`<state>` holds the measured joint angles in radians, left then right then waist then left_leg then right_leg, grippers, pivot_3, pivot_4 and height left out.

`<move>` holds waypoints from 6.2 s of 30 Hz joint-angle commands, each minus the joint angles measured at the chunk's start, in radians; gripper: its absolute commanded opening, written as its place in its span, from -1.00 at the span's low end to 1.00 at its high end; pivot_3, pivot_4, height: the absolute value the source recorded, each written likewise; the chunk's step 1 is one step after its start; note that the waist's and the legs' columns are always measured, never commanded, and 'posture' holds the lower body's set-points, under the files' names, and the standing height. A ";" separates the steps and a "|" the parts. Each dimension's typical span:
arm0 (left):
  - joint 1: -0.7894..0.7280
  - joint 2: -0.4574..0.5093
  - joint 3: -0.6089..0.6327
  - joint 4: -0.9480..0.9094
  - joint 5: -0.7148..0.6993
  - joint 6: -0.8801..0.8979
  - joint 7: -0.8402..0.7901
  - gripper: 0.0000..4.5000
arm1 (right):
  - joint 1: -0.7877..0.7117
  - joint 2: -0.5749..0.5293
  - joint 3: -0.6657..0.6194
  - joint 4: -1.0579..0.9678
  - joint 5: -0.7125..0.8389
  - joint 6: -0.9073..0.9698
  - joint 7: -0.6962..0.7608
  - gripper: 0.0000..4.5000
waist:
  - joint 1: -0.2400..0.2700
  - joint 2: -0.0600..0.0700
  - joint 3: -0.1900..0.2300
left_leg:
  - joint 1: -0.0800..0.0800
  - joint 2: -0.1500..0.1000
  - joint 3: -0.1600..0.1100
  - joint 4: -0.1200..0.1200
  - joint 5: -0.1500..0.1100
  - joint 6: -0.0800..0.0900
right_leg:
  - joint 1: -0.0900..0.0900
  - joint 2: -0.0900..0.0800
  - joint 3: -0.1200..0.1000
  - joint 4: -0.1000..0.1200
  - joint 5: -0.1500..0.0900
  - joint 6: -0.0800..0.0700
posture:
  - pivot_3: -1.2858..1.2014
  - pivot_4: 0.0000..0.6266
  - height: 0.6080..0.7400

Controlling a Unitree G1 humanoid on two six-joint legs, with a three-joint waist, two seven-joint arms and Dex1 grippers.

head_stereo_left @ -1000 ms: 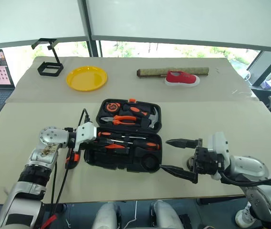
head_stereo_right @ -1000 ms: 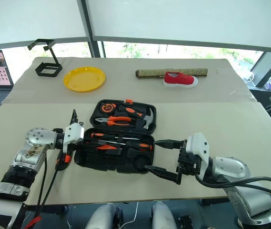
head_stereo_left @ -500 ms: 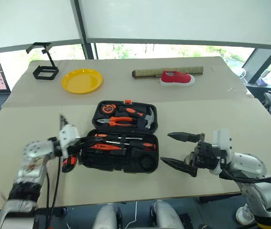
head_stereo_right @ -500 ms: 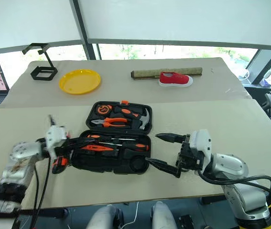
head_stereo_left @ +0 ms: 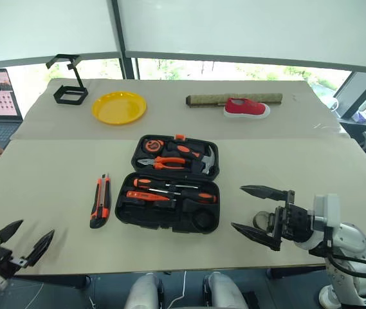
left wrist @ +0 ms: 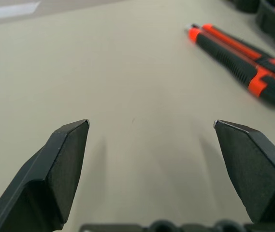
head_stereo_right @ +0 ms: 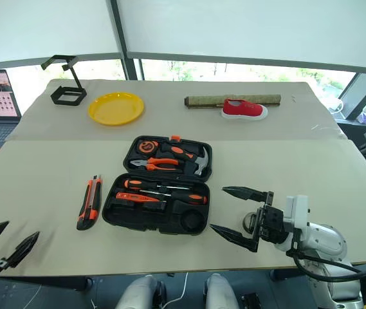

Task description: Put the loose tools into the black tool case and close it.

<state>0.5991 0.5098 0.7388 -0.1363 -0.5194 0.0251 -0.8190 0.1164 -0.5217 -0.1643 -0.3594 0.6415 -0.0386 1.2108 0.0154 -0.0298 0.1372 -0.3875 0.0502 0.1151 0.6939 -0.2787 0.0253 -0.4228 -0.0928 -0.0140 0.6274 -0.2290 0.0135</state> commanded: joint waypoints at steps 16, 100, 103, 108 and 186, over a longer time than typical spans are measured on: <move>-0.358 0.007 -0.348 -0.482 -0.140 0.849 0.711 0.98 | -0.127 0.015 0.043 -0.007 0.026 -0.013 -0.024 1.00 | -0.015 0.000 0.001 | -0.001 -0.001 0.000 -0.002 0.005 0.006 | 0.002 0.003 0.003 0.003 0.004 0.005 | 0.03 -0.52 1.00; -1.040 0.319 -1.034 0.175 0.406 -0.009 -0.654 0.85 | 0.260 -0.211 -0.184 -0.414 0.118 0.275 -0.244 1.00 | -0.006 0.002 0.001 | -0.004 -0.003 0.000 0.001 0.001 0.009 | 0.002 0.005 0.004 0.001 -0.001 0.009 | 0.03 -0.52 1.00; -1.051 0.295 -0.992 0.206 0.348 -0.030 -0.677 0.98 | 0.260 -0.207 -0.178 -0.409 0.117 0.274 -0.242 1.00 | -0.003 0.002 0.001 | -0.004 -0.004 0.000 0.001 0.001 0.009 | 0.002 0.005 0.004 0.001 -0.001 0.010 | 0.03 -0.52 1.00; -1.070 0.267 -0.890 0.225 0.161 0.032 -0.749 0.98 | 0.257 -0.199 -0.167 -0.393 0.108 0.262 -0.235 1.00 | -0.003 0.000 0.002 | -0.006 -0.003 0.000 0.002 0.001 0.010 | 0.001 0.004 0.003 0.001 0.000 0.010 | 0.03 -0.52 1.00; -0.685 0.225 -0.642 0.070 -0.072 0.013 -0.739 0.99 | 0.285 -0.574 -0.166 -0.375 -0.112 0.691 -0.378 1.00 | 0.000 0.004 0.000 | -0.004 -0.001 0.000 0.001 0.001 0.009 | 0.000 0.003 0.004 0.001 -0.003 0.001 | 0.03 -0.52 1.00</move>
<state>-0.0898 0.7367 0.0936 -0.0330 -0.5894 0.0443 -1.5711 0.4292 -1.0788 -0.3769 -0.7124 0.5265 0.5698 0.8615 0.0155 -0.0256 0.1368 -0.3926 0.0482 0.1134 0.6946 -0.2772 0.0340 -0.4224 -0.0903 -0.0122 0.6283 -0.2323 0.0161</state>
